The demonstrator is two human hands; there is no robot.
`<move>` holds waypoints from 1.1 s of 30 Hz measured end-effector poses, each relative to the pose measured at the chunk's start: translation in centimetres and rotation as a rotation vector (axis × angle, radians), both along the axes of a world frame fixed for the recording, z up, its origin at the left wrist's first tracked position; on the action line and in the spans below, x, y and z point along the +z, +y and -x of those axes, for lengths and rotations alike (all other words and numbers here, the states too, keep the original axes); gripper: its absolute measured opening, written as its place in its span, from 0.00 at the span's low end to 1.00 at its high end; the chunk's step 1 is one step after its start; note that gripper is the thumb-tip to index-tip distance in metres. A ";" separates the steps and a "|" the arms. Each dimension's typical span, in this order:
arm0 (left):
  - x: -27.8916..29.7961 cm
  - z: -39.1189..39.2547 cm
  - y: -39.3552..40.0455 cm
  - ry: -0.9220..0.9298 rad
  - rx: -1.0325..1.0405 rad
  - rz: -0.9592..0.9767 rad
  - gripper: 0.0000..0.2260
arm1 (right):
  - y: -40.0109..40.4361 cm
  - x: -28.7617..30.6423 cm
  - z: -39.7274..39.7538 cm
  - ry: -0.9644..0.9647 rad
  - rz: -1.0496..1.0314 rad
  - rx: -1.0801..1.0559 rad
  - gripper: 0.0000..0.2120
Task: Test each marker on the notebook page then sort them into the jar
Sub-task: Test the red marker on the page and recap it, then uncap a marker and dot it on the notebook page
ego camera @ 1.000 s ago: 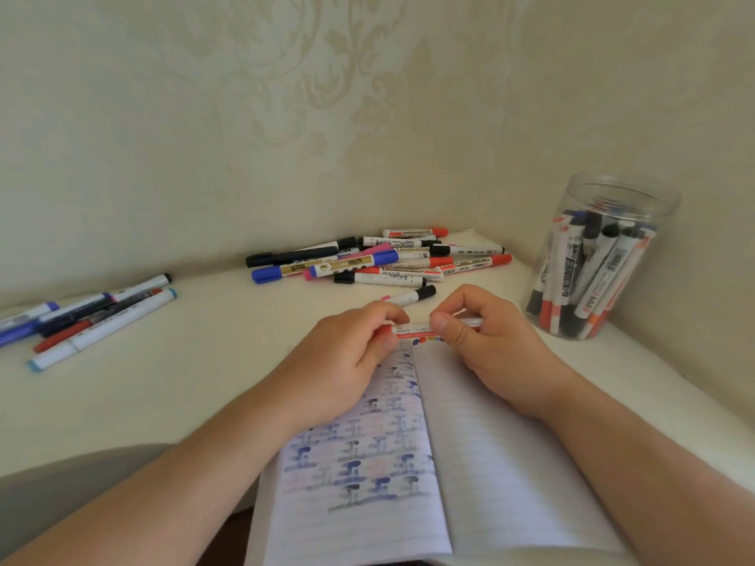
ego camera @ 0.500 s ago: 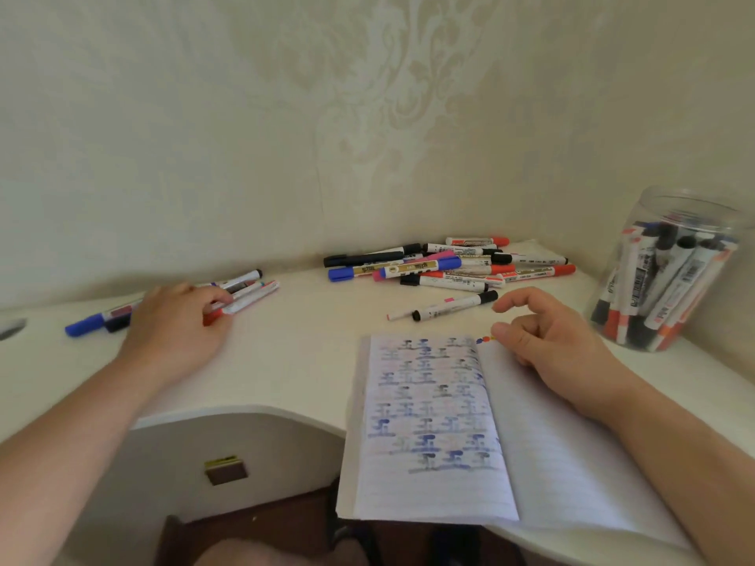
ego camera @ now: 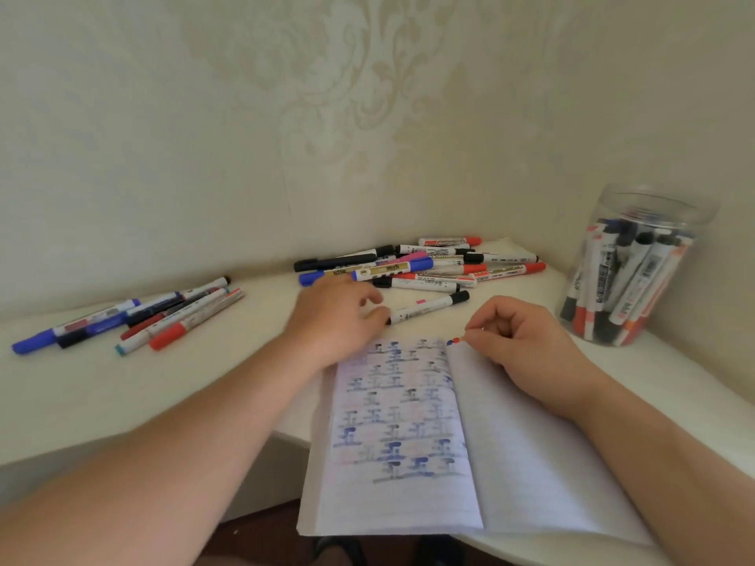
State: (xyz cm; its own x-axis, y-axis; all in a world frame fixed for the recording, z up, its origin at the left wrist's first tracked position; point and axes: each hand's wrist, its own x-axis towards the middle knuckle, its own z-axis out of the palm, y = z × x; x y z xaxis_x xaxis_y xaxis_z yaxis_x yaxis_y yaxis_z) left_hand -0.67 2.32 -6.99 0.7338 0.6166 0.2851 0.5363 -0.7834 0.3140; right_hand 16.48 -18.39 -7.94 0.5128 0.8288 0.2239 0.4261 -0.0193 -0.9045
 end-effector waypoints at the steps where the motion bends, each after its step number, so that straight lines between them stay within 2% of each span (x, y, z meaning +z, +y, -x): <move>1: 0.0 -1.1 -0.7 -0.002 -0.033 -0.023 0.16 | 0.0 0.0 -0.1 0.027 -0.013 0.001 0.08; 7: 0.2 -4.5 -1.3 0.153 -0.069 -0.256 0.13 | 0.1 0.0 -0.1 0.059 -0.021 -0.005 0.06; 11: 0.5 -4.8 -1.9 0.117 -0.021 -0.336 0.13 | 0.1 0.1 -0.1 0.082 -0.049 -0.003 0.08; 13: 1.4 -4.5 -3.1 -0.010 -0.040 -0.285 0.12 | 0.0 0.2 -0.1 0.091 -0.083 0.009 0.21; 15: 2.8 -4.1 -5.3 -0.148 -0.122 -0.046 0.09 | -0.2 0.2 0.0 0.064 -0.103 0.010 0.37; 16: 3.4 -3.9 -6.5 -0.182 -0.183 0.123 0.08 | -0.2 0.2 0.0 0.029 -0.101 0.004 0.40; 18: 4.0 -3.4 -8.4 -0.181 -0.330 0.372 0.09 | -0.2 0.1 -0.1 -0.039 -0.122 -0.008 0.36; 20: 3.9 -3.0 -9.3 -0.240 -0.432 0.512 0.14 | -0.3 0.0 -0.2 -0.018 -0.176 0.007 0.20; 21: 3.8 -2.9 -9.2 -0.307 -0.440 0.511 0.15 | -0.5 0.1 -0.1 0.028 -0.198 0.023 0.13; 23: 3.4 -3.2 -8.5 -0.389 -0.391 0.389 0.09 | -0.8 0.2 -0.1 0.138 -0.196 0.049 0.17; 24: 3.1 -3.4 -8.1 -0.367 -0.369 0.333 0.04 | -0.8 0.2 -0.2 0.200 -0.190 0.060 0.20; 25: 2.9 -3.5 -8.0 -0.304 -0.375 0.279 0.04 | -0.8 0.2 -0.5 0.257 -0.194 0.064 0.22; 26: 2.5 -3.6 -8.0 -0.225 -0.412 0.207 0.10 | -0.6 0.3 -0.7 0.301 -0.203 0.054 0.22; 29: 1.5 -4.1 -9.1 -0.053 -0.519 0.086 0.19 | -0.4 1.1 -0.7 0.432 -0.223 -0.004 0.10; 30: 1.4 -4.4 -9.6 -0.037 -0.519 0.090 0.19 | -0.3 1.2 -0.7 0.468 -0.225 0.002 0.07; 33: 1.2 -5.1 -10.2 -0.071 -0.468 0.074 0.13 | -0.5 1.5 -0.9 0.542 -0.210 -0.002 0.13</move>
